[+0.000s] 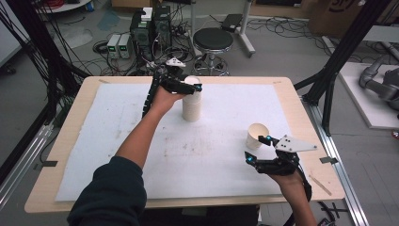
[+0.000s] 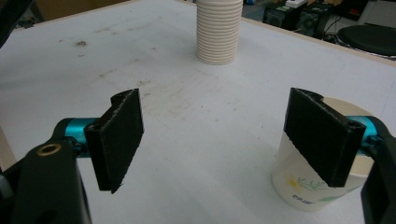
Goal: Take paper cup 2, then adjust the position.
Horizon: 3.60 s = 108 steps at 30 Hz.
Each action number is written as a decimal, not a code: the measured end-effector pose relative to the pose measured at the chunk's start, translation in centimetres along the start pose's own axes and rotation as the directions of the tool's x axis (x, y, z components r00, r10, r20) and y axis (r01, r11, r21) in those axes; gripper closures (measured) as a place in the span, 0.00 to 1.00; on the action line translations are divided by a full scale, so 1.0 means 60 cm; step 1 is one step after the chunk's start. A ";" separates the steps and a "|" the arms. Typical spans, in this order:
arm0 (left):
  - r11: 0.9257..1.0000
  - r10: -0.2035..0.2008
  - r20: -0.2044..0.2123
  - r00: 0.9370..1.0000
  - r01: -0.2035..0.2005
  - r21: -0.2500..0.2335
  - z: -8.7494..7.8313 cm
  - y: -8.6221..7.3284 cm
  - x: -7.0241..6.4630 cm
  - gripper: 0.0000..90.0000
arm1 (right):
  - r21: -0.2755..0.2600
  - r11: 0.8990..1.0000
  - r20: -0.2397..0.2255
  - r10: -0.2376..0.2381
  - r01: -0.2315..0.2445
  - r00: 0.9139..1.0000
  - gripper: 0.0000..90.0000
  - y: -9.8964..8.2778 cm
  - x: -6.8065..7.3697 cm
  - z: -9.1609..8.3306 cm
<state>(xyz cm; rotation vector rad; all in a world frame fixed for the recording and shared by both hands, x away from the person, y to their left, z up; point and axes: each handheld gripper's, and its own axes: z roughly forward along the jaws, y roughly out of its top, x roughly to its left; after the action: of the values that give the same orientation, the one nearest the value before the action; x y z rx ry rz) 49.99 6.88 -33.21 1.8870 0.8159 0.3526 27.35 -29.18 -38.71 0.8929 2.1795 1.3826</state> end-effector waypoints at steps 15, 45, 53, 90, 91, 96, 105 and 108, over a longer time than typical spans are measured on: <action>1.000 0.013 -0.005 1.000 -0.013 -0.017 -0.005 0.003 -0.004 0.37 | 0.005 1.000 -0.006 0.000 0.001 1.000 0.23 -0.001 0.002 0.003; 0.963 -0.008 0.012 1.000 0.010 -0.268 -0.169 0.051 -0.004 0.39 | 0.009 1.000 -0.028 -0.003 0.003 1.000 0.23 0.004 0.014 0.012; 0.951 -0.016 0.025 1.000 0.023 -0.309 -0.220 0.034 0.006 0.40 | 0.017 1.000 -0.036 -0.010 0.010 0.999 0.23 0.005 0.020 0.019; 0.953 0.106 0.138 0.985 -0.061 -0.296 -0.318 -0.183 -0.065 0.39 | 0.035 0.998 -0.145 -0.043 0.048 0.988 0.23 0.003 0.048 0.062; 0.953 0.109 0.138 0.984 -0.064 -0.295 -0.317 -0.186 -0.066 0.39 | 0.035 0.998 -0.148 -0.045 0.051 0.988 0.23 0.003 0.049 0.063; 0.954 0.108 0.150 0.983 -0.060 -0.294 -0.313 -0.197 -0.072 0.39 | 0.037 0.998 -0.168 -0.043 0.050 0.985 0.23 0.004 0.048 0.064; 0.959 0.107 0.161 0.981 -0.060 -0.275 -0.303 -0.208 -0.087 0.39 | 0.037 0.998 -0.180 -0.044 0.052 0.983 0.23 0.003 0.049 0.065; 0.961 0.107 0.166 0.980 -0.059 -0.270 -0.299 -0.210 -0.090 0.39 | 0.033 0.998 -0.185 -0.049 0.056 0.982 0.23 0.005 0.050 0.065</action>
<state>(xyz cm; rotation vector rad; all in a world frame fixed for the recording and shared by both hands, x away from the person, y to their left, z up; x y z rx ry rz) 31.03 18.91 -35.72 1.6772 0.5409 0.3216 27.78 -24.47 -40.12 0.7409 2.3556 1.4540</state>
